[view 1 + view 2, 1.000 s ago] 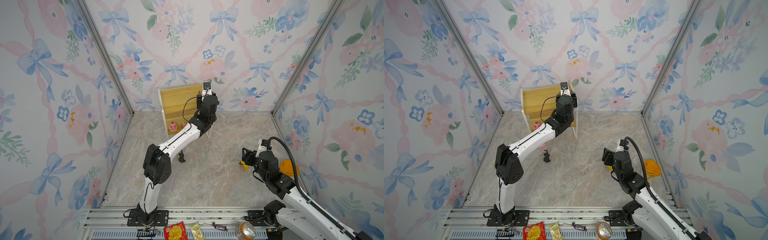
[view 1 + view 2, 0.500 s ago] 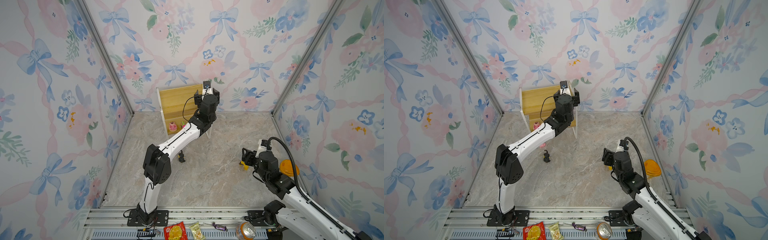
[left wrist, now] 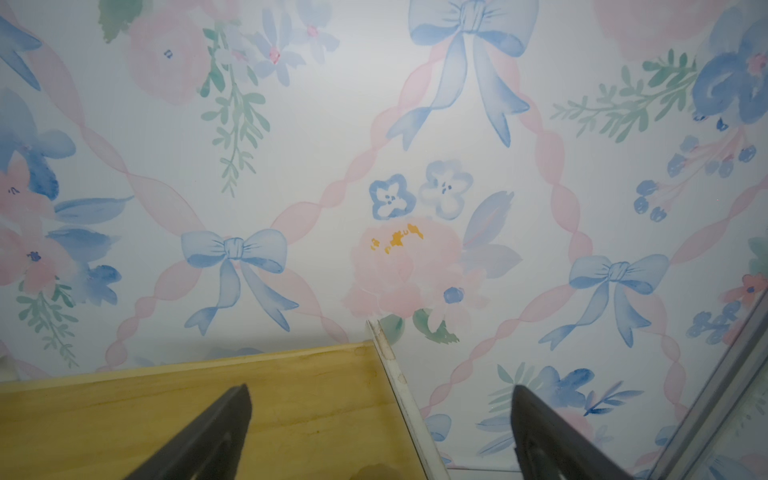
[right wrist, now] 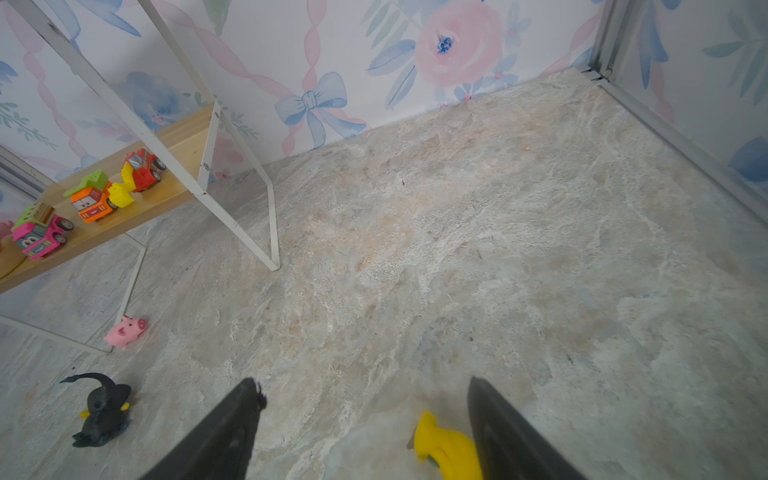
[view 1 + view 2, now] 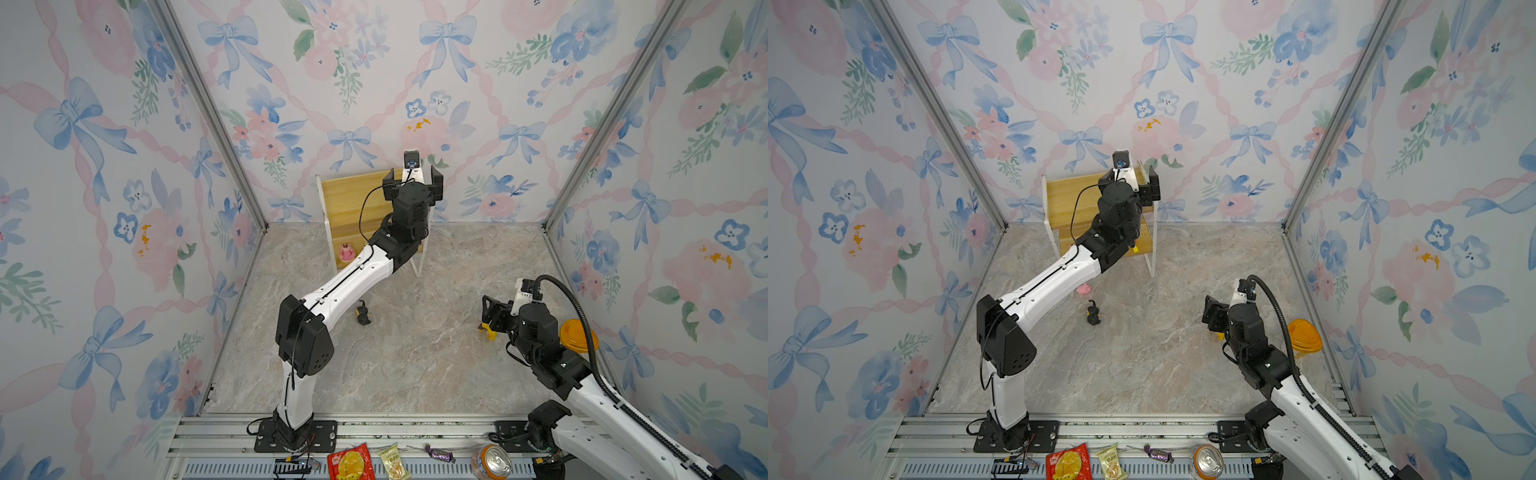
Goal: Place and organize the plastic toys onto the shelf
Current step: 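Withdraw the left gripper from the shelf while the right hovers over the yellow duck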
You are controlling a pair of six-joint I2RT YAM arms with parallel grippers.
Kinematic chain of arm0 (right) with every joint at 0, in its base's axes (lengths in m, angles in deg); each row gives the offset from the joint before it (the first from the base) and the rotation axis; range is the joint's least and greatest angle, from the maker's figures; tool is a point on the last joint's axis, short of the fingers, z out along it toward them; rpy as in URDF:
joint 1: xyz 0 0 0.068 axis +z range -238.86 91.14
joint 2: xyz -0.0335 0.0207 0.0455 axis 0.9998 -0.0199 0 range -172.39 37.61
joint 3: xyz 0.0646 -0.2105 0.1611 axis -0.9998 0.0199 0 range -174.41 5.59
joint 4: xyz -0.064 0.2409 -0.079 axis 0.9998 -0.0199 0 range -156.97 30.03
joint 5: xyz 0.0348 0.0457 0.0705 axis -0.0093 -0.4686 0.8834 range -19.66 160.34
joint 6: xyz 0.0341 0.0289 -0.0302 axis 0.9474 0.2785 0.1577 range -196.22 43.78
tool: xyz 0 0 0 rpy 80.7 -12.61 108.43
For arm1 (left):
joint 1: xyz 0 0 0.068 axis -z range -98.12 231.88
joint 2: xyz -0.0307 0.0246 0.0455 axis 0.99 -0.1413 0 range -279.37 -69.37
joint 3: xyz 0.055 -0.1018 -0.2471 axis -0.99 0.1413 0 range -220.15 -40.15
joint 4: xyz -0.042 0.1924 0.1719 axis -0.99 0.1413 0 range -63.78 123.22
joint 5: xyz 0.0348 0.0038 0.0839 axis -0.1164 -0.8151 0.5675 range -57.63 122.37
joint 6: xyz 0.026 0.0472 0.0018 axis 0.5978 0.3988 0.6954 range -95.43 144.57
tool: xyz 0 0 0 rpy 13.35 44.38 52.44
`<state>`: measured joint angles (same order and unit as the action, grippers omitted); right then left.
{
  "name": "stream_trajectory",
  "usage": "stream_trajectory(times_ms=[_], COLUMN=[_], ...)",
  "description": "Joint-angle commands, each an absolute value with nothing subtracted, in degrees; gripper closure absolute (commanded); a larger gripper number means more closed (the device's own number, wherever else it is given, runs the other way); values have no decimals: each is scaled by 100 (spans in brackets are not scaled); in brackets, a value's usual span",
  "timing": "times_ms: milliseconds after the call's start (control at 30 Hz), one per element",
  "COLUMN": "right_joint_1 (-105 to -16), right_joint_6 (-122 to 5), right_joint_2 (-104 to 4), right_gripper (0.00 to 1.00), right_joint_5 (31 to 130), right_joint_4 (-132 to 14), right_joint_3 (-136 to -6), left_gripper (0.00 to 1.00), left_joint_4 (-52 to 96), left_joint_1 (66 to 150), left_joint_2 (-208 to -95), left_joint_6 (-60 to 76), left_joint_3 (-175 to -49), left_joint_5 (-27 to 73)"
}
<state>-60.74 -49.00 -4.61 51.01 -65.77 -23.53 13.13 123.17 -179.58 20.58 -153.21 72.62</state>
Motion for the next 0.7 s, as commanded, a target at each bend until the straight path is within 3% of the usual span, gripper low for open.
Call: stream_trajectory(times_ms=[0, 200, 467, 667], right_joint_1=[-6142, -6432, -7779, -8051], right_joint_6=[-5013, -4276, -2305, -1435], right_joint_2=[-328, -632, -1706, -2231], right_gripper=[12, 10, 19, 21], right_joint_5=[5092, 5071, 6877, 7322], right_joint_4=[-6657, -7361, -7850, -7892], right_joint_3=[-2527, -2774, -2618, -2532], left_gripper=[2, 2, 2, 2], left_joint_4=[1185, 1487, 2189, 2234], left_joint_1=[12349, 12420, 13092, 13357], left_joint_2=[-17224, -16082, -14566, -13938], left_joint_6=[2250, 2260, 2492, 2096], left_joint_3=[-15313, -14185, -11600, -10221], left_joint_5=[6946, 6500, 5856, 4866])
